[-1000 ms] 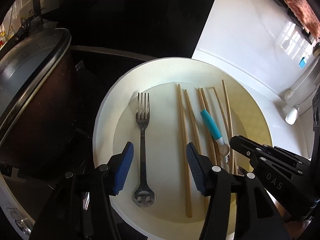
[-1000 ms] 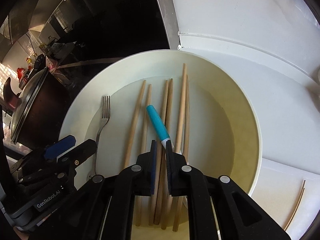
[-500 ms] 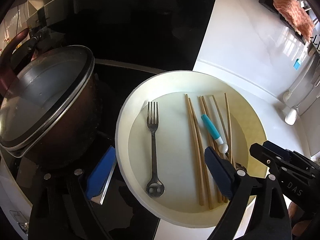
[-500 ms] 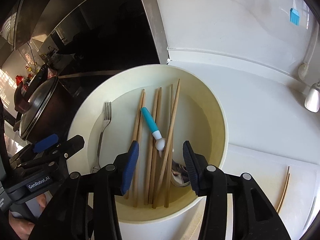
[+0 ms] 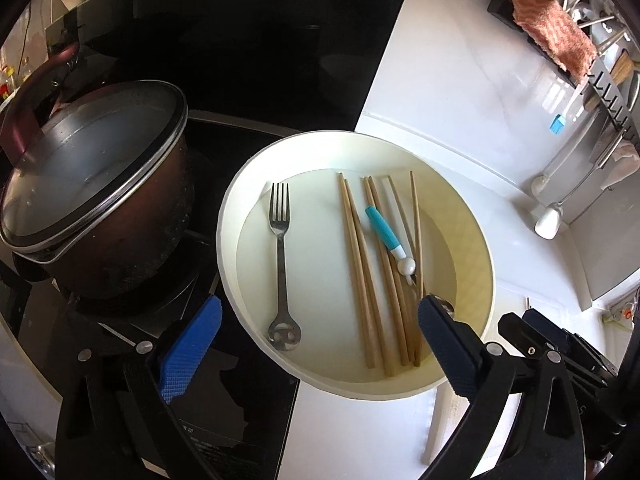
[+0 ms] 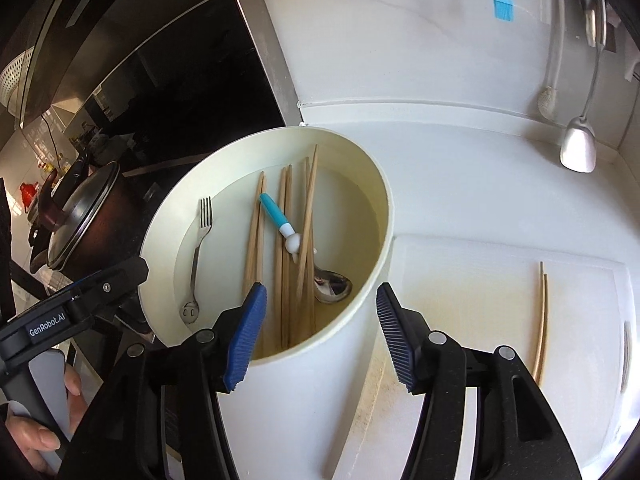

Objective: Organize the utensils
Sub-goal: 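Move both open tools back over the cutting board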

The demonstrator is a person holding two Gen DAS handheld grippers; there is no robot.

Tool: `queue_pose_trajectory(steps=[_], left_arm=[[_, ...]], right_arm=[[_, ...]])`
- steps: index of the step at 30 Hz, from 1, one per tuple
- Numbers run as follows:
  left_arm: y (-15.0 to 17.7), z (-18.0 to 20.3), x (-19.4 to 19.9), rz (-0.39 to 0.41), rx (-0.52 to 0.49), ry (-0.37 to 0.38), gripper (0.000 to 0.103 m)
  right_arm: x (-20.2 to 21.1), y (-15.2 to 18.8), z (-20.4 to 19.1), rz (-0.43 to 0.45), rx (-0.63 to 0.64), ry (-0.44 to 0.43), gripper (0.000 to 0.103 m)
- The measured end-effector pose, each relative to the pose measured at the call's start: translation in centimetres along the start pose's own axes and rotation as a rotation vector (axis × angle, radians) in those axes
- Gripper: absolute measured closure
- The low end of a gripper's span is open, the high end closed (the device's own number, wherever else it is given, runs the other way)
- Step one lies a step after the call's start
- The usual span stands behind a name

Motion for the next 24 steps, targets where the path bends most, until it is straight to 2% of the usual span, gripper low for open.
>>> queue_pose_trajectory(steps=[7,18,24], left_arm=[[0.0,3.8,0.5,0.027,-0.083,0.016,0.006],[1.1,13.5,0.2,0.020,-0.145,0.118,0.006],[3.0,18.3,0.2,0.022,-0.120,0.082,0.006]], right_arm=[[2.5,1.5,4.5,0.028,-0.092,0.060,0.047],[7.6,3.5,14.5,0.083,-0.198,0.149,0.047],[9.3,3.8,19.5,0.083,-0.173,0.131,0.047]])
Point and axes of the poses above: each gripper's, at about its wrist camera, not at the fingertips, and x roughly against the way its jaws point, z to its right, y to its underside, the point moved 7 cm from there along -x, roughly the way its jaws point, and after that the axes turned 11 degrees about -x, right-handed, at the moved point
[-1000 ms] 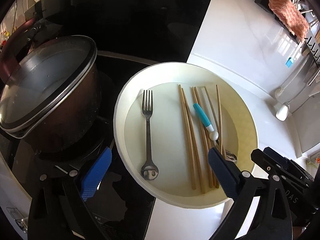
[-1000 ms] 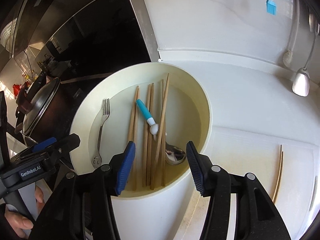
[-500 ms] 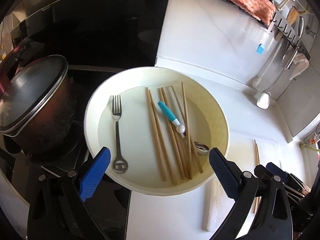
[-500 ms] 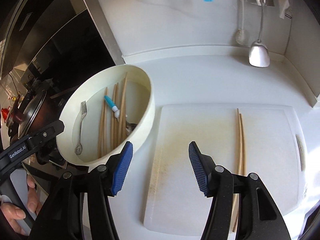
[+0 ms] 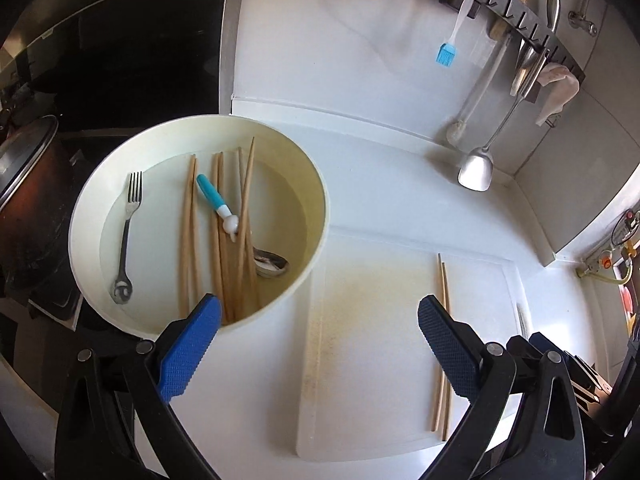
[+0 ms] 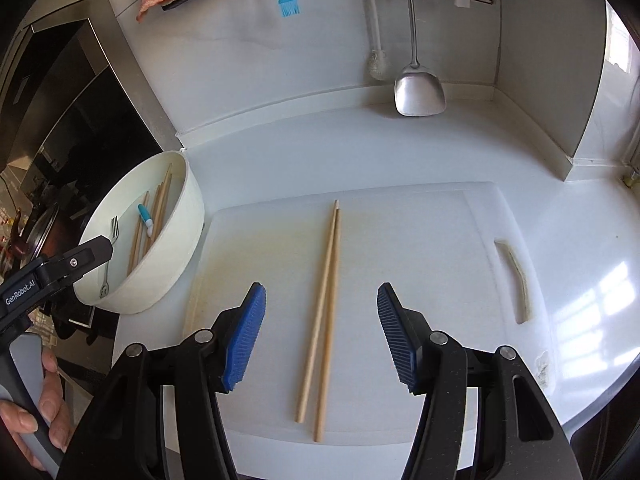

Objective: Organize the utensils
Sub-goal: 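Move both open tools back over the cutting board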

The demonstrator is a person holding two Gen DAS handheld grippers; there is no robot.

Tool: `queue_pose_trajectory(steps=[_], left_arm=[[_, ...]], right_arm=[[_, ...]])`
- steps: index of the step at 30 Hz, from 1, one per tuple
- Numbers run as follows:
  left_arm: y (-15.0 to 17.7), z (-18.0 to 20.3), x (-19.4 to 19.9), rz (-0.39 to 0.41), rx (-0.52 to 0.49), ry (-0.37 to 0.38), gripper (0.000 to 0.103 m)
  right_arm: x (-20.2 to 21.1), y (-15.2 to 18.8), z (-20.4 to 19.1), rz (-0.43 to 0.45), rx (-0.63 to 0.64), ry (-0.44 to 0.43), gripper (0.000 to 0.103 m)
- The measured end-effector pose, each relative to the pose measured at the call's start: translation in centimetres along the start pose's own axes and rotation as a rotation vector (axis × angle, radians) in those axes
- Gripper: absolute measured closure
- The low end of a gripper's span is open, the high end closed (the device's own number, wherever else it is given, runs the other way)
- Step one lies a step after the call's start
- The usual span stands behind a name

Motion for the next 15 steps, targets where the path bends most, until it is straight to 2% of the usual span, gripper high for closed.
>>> queue_pose_trajectory(steps=[9,15], left_arm=[[2.7,5.0,1.1,-0.002,0.086,-0.097,0.006],[3.3,6.7,1.5,-0.012,0.031,-0.129,0.006]], right_arm=[[0.2,-1.2,5.5,-0.020,0.062,-0.073,0.047],[-0.4,-1.5,7.1,-0.006,0.016,-0.093,0.047]])
Point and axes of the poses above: each gripper's, at about its wrist camera, not at the fingertips, and x roughly against the way its jaws point, z to its right, y to its underside, the point moved 7 cm from there along -x, roughly the way its jaws point, and after that the axes turned 11 degrees about -x, right-handed, at the moved point
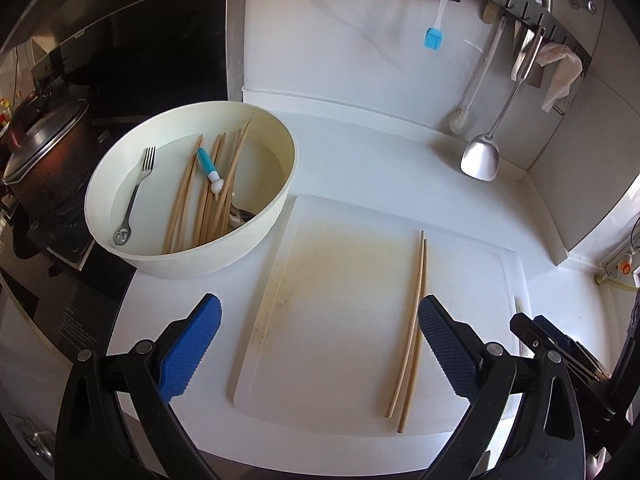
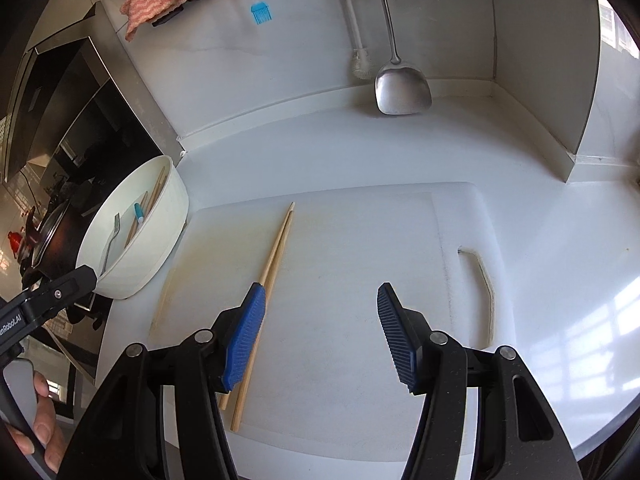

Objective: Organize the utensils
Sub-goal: 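Move both open tools back over the cutting board, then lower both open tools toward the last two chopsticks on the board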

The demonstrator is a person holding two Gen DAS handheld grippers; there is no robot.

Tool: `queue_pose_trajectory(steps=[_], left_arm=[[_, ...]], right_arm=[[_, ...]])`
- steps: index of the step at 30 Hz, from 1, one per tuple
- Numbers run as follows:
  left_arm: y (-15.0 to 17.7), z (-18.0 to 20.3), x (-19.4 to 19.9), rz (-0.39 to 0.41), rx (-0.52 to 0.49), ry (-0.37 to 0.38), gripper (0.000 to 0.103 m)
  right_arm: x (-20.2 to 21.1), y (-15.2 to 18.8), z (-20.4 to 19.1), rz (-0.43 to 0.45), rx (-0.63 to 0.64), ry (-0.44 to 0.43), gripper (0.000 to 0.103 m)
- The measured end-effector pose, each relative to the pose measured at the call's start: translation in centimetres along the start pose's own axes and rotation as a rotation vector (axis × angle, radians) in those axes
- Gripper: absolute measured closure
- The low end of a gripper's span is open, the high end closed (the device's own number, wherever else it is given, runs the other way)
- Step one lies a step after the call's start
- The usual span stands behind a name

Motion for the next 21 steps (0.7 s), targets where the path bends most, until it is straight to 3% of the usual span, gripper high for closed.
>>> queue_pose_trajectory(steps=[12,21], left_arm=[[0.7,0.5,-3.1,0.003,-0.020,0.072,0.006],[0.7,-0.3,-5.2,0.048,-0.027,0.026,0.006]], right_arm=[[-2.7,0.7,-0.2,0.027,-0.033,0.032,0.047],[-4.9,1.2,-1.7,0.045,-0.008,0.047,0.047]])
Point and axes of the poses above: each gripper's, at about its wrist camera, not at the fingertips, and x roughly against the way its jaws point, z to its right, y to its underside, the point moved 7 cm from there along -x, roughly the way its jaws point, and after that the axes turned 11 degrees about -x, right-handed, at the moved point
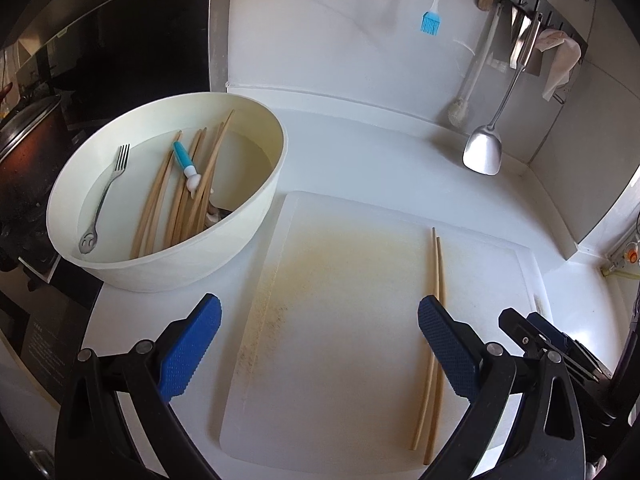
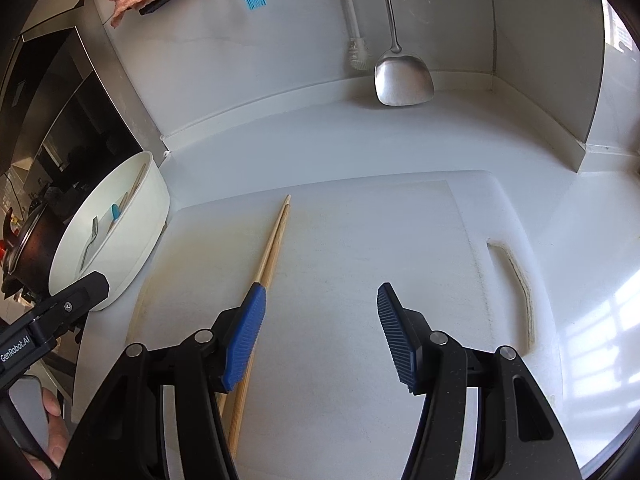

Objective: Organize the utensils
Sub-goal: 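Lower both open tools toward the last two chopsticks on the board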

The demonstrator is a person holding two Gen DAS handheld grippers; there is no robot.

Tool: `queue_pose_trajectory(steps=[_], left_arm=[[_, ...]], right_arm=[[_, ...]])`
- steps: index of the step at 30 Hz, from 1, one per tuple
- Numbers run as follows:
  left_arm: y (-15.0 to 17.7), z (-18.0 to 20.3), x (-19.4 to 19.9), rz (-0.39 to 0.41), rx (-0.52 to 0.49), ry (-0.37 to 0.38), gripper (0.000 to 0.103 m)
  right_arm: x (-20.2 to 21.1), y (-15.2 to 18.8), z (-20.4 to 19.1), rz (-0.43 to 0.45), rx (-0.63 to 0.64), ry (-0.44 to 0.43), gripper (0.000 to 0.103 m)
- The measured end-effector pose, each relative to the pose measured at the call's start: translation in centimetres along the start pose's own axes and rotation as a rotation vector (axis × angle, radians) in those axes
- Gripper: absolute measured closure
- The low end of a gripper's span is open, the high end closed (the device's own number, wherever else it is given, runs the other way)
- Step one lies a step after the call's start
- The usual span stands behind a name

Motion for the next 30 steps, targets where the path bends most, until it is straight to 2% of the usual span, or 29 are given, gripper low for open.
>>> queue_pose_trajectory(steps=[12,30], left_arm=[[-0.1,-1.4,-0.8,-0.002,0.013,-0.005,0.006],[-0.1,-1.7,-1.4,-0.018,0.015,0.002,0.006]], right_arm=[[-2.7,0.5,-2.3,-0.030,0.053,0.031,0.047],[-4.4,2.1,-2.7,-0.053,0.114,0.111,0.047]])
Point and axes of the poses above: each gripper's, at about its wrist camera, not at the fingertips, and x roughly against the way its jaws point, z to its right, y to its underside, the point moved 7 cm from there along -x, roughly the way its jaws point, and after that the axes turned 11 degrees about -x, right-handed, at the moved point
